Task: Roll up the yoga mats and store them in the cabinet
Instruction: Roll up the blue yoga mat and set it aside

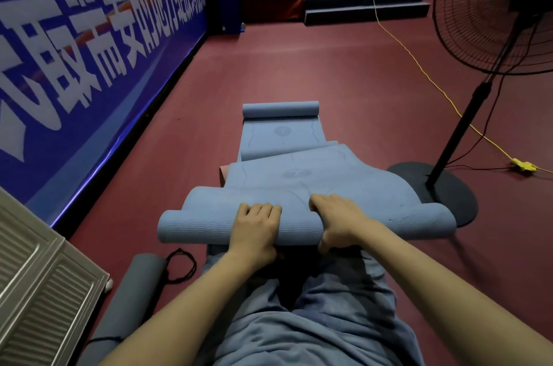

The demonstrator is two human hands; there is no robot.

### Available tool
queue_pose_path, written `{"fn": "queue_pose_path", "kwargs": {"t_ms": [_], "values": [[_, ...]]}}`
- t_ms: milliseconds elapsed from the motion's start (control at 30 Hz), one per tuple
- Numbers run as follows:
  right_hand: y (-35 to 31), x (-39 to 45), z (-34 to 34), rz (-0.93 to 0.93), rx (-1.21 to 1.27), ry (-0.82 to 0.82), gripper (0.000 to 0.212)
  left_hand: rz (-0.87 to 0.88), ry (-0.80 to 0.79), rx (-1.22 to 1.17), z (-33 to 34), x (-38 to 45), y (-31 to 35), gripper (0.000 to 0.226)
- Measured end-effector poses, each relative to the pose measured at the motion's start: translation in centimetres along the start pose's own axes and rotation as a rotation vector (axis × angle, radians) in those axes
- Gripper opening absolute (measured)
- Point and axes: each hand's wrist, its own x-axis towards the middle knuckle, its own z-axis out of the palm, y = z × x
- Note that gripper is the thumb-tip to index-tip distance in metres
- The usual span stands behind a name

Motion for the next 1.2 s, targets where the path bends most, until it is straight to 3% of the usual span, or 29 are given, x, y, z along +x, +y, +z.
{"fn": "queue_pose_path", "kwargs": {"t_ms": [167,300,400,567,900,1067,1200], "values": [[-0.2,1.1,-0.9,-0.020,0.005,-0.023,0.070,-0.006,-0.245,-0.029,-2.5,3.0,-1.1,0.090],[-0.1,1.8,-1.1,-0.011,-0.049,-0.046,0.066,0.028,-0.360,-0.050,-3.8,5.0,-1.9,0.079],[-0.4,1.9,-0.2,-0.005,-0.106,0.050,0.063,0.020,-0.424,-0.058,-4.0,5.7,-2.1,0.068],[0.0,-0.2,2.1,-0.068,-0.126,0.296,0.055,0.043,-0.407,-0.035,-4.4,5.1,-1.6,0.061],[-3.1,-6.4,3.2,-0.082,-0.112,0.317,0.053,0.060,-0.353,-0.024,-6.2,-2.1,0.6,0.050],[-3.8,-10.4,6.4,-0.124,-0.037,0.447,0.050,0.082,-0.375,-0.057,-6.2,-5.6,2.1,0.042],[-4.6,-10.4,7.3,-0.068,-0.015,0.530,0.062,0.043,-0.460,-0.073,-6.8,-4.4,2.0,0.052]]}}
